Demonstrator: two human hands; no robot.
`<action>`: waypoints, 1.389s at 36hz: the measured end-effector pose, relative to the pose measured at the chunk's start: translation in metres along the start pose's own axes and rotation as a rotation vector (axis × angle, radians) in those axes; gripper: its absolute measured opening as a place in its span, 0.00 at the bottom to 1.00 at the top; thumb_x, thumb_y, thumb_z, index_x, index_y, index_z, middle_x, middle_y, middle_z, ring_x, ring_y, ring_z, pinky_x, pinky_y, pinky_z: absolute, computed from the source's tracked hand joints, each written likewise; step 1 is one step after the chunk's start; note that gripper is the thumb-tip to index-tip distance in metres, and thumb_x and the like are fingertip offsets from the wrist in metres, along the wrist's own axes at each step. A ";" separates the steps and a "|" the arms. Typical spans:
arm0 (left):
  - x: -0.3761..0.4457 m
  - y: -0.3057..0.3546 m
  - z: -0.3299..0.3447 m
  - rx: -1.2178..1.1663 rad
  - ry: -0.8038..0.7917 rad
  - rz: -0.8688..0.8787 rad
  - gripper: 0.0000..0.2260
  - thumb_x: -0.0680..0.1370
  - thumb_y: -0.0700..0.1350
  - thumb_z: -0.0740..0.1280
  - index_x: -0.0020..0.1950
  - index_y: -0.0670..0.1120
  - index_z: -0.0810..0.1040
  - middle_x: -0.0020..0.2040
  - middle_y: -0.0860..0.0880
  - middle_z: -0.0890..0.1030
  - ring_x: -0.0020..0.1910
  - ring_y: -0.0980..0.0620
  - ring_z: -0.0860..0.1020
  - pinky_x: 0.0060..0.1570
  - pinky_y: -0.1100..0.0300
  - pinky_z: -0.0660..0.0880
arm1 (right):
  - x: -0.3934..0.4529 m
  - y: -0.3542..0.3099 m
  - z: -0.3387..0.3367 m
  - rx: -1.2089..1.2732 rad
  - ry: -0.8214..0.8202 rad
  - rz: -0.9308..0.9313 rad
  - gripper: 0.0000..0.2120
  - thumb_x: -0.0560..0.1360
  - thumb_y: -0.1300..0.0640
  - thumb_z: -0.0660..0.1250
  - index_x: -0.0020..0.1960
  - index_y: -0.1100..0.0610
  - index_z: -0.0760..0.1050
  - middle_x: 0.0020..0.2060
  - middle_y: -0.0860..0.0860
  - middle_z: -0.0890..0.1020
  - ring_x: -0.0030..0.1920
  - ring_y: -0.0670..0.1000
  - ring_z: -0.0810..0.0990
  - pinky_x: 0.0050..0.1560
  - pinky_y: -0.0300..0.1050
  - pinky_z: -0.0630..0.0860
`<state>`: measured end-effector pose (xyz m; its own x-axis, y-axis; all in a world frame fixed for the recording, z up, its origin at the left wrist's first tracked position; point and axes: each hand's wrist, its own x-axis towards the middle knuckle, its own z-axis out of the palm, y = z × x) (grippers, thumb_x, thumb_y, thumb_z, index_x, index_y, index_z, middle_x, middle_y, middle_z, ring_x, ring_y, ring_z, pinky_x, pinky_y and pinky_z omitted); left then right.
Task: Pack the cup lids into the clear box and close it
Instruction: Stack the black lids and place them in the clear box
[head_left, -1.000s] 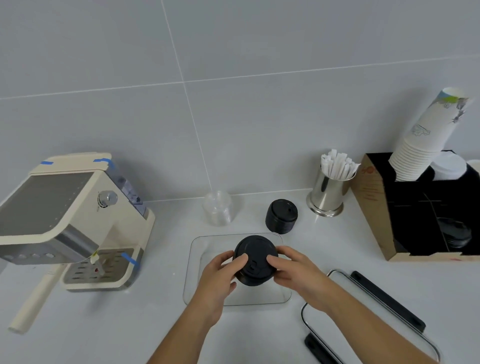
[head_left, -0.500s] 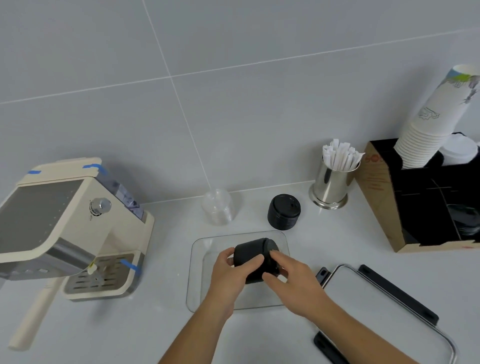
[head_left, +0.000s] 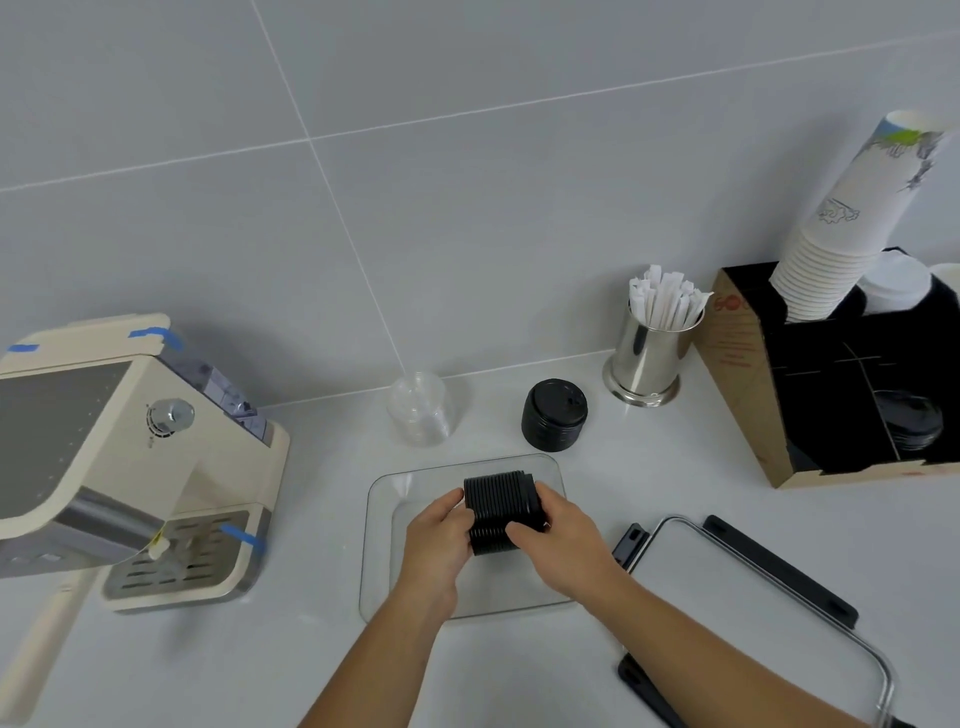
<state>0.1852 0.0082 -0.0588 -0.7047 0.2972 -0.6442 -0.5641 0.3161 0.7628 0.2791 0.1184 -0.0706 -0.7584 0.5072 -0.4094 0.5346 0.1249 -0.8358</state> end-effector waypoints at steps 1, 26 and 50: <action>0.002 0.000 0.001 0.009 -0.009 0.010 0.18 0.78 0.32 0.60 0.64 0.42 0.79 0.55 0.42 0.84 0.55 0.44 0.82 0.57 0.52 0.79 | 0.002 -0.001 0.001 -0.006 0.005 0.006 0.17 0.73 0.53 0.66 0.62 0.45 0.73 0.48 0.44 0.81 0.47 0.46 0.79 0.42 0.37 0.72; 0.013 -0.010 0.009 0.080 -0.108 0.013 0.11 0.80 0.39 0.64 0.47 0.54 0.81 0.47 0.54 0.84 0.50 0.55 0.80 0.56 0.57 0.73 | 0.007 0.026 -0.044 0.098 0.216 0.077 0.11 0.77 0.60 0.64 0.58 0.60 0.78 0.49 0.55 0.82 0.52 0.54 0.80 0.53 0.47 0.73; 0.015 -0.013 0.019 0.172 -0.144 0.069 0.10 0.80 0.43 0.63 0.48 0.57 0.81 0.52 0.51 0.84 0.57 0.49 0.79 0.65 0.49 0.73 | 0.001 0.057 -0.027 0.292 0.034 0.059 0.13 0.79 0.58 0.62 0.49 0.47 0.85 0.29 0.48 0.67 0.34 0.50 0.64 0.41 0.47 0.66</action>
<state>0.1905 0.0259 -0.0797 -0.6635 0.4446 -0.6017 -0.4268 0.4356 0.7925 0.3188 0.1494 -0.1084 -0.7136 0.5353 -0.4519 0.4437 -0.1538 -0.8829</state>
